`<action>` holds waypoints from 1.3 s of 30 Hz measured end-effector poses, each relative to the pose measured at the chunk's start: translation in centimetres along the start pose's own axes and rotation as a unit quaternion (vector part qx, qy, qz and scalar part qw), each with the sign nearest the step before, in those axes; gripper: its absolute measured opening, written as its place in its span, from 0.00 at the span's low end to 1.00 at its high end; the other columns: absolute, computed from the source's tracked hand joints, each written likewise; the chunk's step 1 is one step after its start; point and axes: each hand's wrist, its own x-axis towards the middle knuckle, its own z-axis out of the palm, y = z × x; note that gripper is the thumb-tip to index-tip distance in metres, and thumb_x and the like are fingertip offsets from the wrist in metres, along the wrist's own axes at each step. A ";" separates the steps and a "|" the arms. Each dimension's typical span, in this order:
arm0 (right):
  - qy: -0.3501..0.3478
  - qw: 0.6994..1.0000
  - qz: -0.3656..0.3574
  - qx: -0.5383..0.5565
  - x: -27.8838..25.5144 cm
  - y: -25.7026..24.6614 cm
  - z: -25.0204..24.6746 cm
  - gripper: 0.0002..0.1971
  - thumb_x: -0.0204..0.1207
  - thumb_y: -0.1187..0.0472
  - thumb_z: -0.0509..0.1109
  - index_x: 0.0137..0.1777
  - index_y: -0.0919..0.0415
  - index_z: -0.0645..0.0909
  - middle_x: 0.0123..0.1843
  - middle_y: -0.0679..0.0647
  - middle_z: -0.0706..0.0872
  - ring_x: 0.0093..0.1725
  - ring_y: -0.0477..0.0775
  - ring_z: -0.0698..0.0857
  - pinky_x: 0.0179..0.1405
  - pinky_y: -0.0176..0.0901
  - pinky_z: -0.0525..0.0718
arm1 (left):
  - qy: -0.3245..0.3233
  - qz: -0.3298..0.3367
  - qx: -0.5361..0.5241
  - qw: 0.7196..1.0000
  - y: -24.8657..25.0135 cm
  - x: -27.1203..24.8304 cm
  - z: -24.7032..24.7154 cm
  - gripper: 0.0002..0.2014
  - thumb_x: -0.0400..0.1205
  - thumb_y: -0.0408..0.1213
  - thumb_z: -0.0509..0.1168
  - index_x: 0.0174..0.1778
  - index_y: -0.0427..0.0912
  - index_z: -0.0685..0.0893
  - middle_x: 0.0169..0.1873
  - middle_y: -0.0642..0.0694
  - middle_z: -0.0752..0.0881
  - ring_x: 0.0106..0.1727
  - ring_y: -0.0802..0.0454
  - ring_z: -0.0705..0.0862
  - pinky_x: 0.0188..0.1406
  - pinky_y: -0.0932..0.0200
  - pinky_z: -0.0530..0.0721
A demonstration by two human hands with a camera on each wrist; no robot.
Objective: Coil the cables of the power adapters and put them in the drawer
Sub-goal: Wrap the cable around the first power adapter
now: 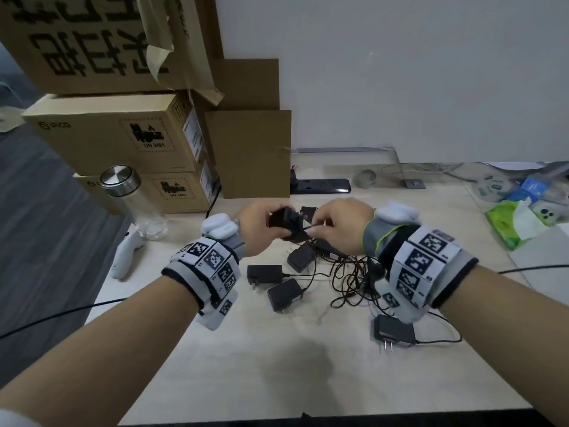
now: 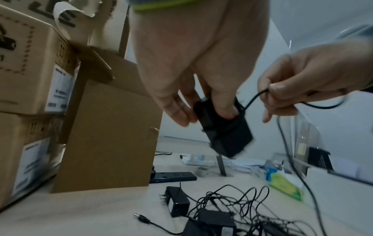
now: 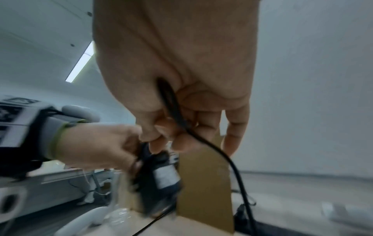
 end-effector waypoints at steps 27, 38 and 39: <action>-0.073 0.926 0.057 0.365 -0.7 -1.2 4.4 0.14 0.86 0.59 0.55 0.47 0.54 0.82 0.22 0.51 0.73 0.27 0.51 0.82 0.46 0.57 0.84 | 0.219 -0.092 -0.490 0.839 2.5 1.0 -1.3 0.10 0.83 0.22 0.62 0.54 0.40 0.75 0.51 0.45 0.82 0.56 0.44 0.84 0.52 0.53 0.89; 0.165 0.972 0.007 0.169 0.8 -1.7 -3.5 0.12 0.80 0.49 0.67 0.39 0.52 0.87 0.22 0.40 0.78 0.25 0.40 0.74 0.28 0.35 0.70 | 0.037 -0.003 -0.045 0.998 0.5 0.0 -3.3 0.19 0.74 0.27 0.75 0.52 0.54 0.80 0.48 0.55 0.89 0.52 0.56 0.88 0.57 0.50 0.87; 0.177 0.966 0.008 0.190 1.0 -1.2 -3.5 0.11 0.80 0.50 0.68 0.40 0.52 0.88 0.26 0.39 0.81 0.26 0.37 0.76 0.28 0.31 0.70 | 0.020 0.002 -0.073 0.997 0.7 -0.3 -3.3 0.19 0.74 0.26 0.74 0.54 0.51 0.81 0.49 0.53 0.89 0.52 0.55 0.88 0.58 0.50 0.87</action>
